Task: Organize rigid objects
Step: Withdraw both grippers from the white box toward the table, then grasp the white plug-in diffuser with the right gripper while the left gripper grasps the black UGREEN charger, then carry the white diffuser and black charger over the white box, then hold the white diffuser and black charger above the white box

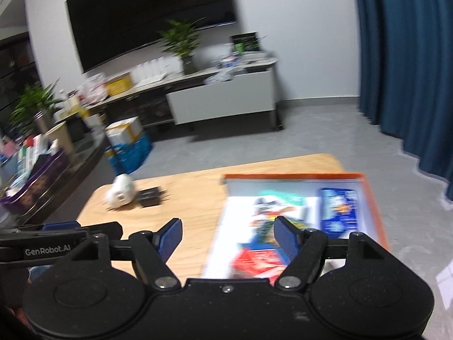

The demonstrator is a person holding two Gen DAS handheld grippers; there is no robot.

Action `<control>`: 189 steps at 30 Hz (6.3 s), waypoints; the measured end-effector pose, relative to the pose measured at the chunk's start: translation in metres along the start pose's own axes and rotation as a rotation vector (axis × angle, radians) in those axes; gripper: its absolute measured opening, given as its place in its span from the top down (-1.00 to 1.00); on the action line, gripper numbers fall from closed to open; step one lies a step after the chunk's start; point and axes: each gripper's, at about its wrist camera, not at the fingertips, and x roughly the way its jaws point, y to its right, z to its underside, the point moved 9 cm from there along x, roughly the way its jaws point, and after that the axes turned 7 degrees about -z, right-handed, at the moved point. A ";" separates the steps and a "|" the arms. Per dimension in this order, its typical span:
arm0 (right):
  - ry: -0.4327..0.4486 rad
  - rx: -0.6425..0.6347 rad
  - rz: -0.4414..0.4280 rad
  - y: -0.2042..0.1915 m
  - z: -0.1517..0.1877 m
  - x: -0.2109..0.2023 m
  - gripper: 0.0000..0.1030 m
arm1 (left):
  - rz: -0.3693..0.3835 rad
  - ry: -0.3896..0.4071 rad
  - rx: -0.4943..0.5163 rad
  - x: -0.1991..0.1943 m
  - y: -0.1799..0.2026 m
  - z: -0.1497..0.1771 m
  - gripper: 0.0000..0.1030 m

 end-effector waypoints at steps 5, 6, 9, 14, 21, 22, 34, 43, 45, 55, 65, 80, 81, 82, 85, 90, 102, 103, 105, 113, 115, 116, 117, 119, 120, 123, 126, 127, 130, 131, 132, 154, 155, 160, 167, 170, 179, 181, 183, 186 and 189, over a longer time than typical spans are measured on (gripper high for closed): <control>-0.044 -0.049 -0.072 -0.040 0.003 0.025 -0.65 | -0.053 0.005 -0.054 -0.005 -0.039 0.001 -0.67; -0.053 -0.054 -0.093 -0.047 0.003 0.031 -0.65 | -0.062 0.009 -0.064 -0.005 -0.046 0.000 -0.68; -0.085 -0.064 -0.145 -0.069 -0.001 0.055 -0.66 | -0.080 0.011 -0.091 -0.008 -0.065 -0.001 -0.69; -0.128 -0.094 -0.235 -0.114 -0.019 0.109 -0.71 | -0.120 0.021 -0.129 -0.007 -0.093 -0.001 -0.71; -0.222 -0.082 -0.263 -0.163 -0.036 0.207 -0.74 | -0.138 0.013 -0.188 0.002 -0.129 0.002 -0.73; -0.239 -0.079 -0.261 -0.166 -0.035 0.220 -0.74 | -0.140 0.010 -0.192 0.005 -0.132 0.002 -0.73; -0.324 -0.182 -0.211 -0.169 -0.016 0.294 -0.62 | -0.113 -0.020 -0.218 0.033 -0.145 0.011 -0.73; -0.162 -0.177 -0.210 -0.145 -0.049 0.235 -0.61 | -0.081 -0.007 -0.190 0.049 -0.130 0.001 -0.74; -0.103 -0.171 -0.174 -0.125 -0.066 0.207 -0.61 | -0.071 0.002 -0.148 0.058 -0.115 -0.007 -0.81; 0.032 -0.072 -0.123 -0.038 -0.078 0.097 -0.61 | -0.025 0.068 0.106 0.136 -0.037 -0.040 -1.00; 0.066 -0.001 -0.129 -0.009 -0.067 0.086 -0.61 | -0.061 0.038 0.085 0.174 -0.021 -0.037 -1.00; 0.103 0.006 -0.148 -0.013 -0.065 0.060 -0.61 | -0.075 0.061 0.070 0.135 -0.029 -0.034 -0.26; 0.105 0.009 -0.148 -0.014 -0.064 0.056 -0.61 | -0.058 0.066 0.061 0.127 -0.028 -0.034 -0.26; 0.109 0.009 -0.146 -0.015 -0.063 0.050 -0.61 | -0.056 0.077 0.064 0.114 -0.028 -0.033 -0.26; 0.119 0.007 -0.135 -0.016 -0.057 0.029 -0.61 | -0.037 0.112 0.080 0.074 -0.021 -0.030 -0.26; 0.142 -0.003 -0.065 -0.007 -0.038 -0.024 -0.61 | 0.019 0.141 0.065 0.007 0.003 -0.023 -0.26; 0.147 0.027 0.146 0.055 0.033 -0.142 -0.61 | 0.202 0.153 0.129 -0.073 0.107 0.034 -0.27; 0.150 0.029 0.149 0.057 0.036 -0.145 -0.61 | 0.209 0.148 0.124 -0.073 0.110 0.036 -0.27; 0.153 0.036 0.155 0.061 0.043 -0.150 -0.61 | 0.204 0.147 0.120 -0.073 0.111 0.039 -0.27; 0.131 0.042 0.136 0.062 0.063 -0.147 -0.61 | 0.175 0.143 0.155 -0.073 0.119 0.055 -0.27; 0.127 0.037 0.138 0.061 0.065 -0.146 -0.61 | 0.165 0.139 0.157 -0.075 0.119 0.061 -0.27; 0.127 0.035 0.139 0.061 0.067 -0.147 -0.61 | 0.159 0.134 0.154 -0.075 0.119 0.063 -0.27; 0.125 0.033 0.140 0.060 0.068 -0.146 -0.61 | 0.159 0.129 0.150 -0.076 0.119 0.066 -0.27; 0.121 0.029 0.140 0.058 0.068 -0.145 -0.61 | 0.162 0.121 0.137 -0.078 0.118 0.069 -0.27; 0.119 0.028 0.139 0.057 0.069 -0.145 -0.61 | 0.162 0.122 0.137 -0.079 0.118 0.070 -0.27; 0.118 0.020 0.146 0.056 0.070 -0.145 -0.61 | 0.153 0.130 0.147 -0.083 0.119 0.073 -0.27; 0.118 0.022 0.151 0.055 0.074 -0.146 -0.61 | 0.153 0.135 0.150 -0.086 0.120 0.076 -0.27; 0.117 0.022 0.152 0.054 0.073 -0.143 -0.61 | 0.148 0.142 0.153 -0.087 0.120 0.077 -0.27; 0.113 0.022 0.147 0.052 0.072 -0.141 -0.61 | 0.148 0.144 0.150 -0.090 0.119 0.079 -0.27; 0.113 0.020 0.149 0.052 0.071 -0.141 -0.61 | 0.146 0.145 0.148 -0.090 0.119 0.079 -0.27; 0.115 0.019 0.148 0.051 0.071 -0.142 -0.61 | 0.145 0.146 0.146 -0.090 0.119 0.078 -0.27; 0.132 0.026 0.156 0.052 0.077 -0.149 -0.61 | 0.148 0.176 0.149 -0.100 0.118 0.078 -0.27; 0.134 0.025 0.158 0.052 0.077 -0.150 -0.61 | 0.149 0.175 0.148 -0.100 0.118 0.078 -0.27; 0.132 0.025 0.158 0.052 0.077 -0.149 -0.61 | 0.149 0.171 0.146 -0.099 0.118 0.078 -0.27; 0.128 0.027 0.158 0.052 0.078 -0.149 -0.61 | 0.150 0.165 0.143 -0.097 0.118 0.078 -0.27; 0.125 0.027 0.161 0.052 0.078 -0.149 -0.61 | 0.148 0.165 0.146 -0.097 0.118 0.078 -0.27; 0.124 0.031 0.160 0.053 0.079 -0.149 -0.62 | 0.151 0.162 0.145 -0.096 0.118 0.078 -0.27; 0.124 0.029 0.161 0.053 0.078 -0.149 -0.61 | 0.151 0.163 0.146 -0.096 0.118 0.078 -0.27; 0.123 0.029 0.161 0.054 0.079 -0.149 -0.62 | 0.150 0.163 0.146 -0.096 0.118 0.078 -0.27; 0.121 0.031 0.161 0.054 0.077 -0.147 -0.62 | 0.152 0.160 0.148 -0.096 0.118 0.079 -0.27; 0.122 0.030 0.164 0.054 0.077 -0.147 -0.61 | 0.153 0.158 0.148 -0.095 0.119 0.080 -0.27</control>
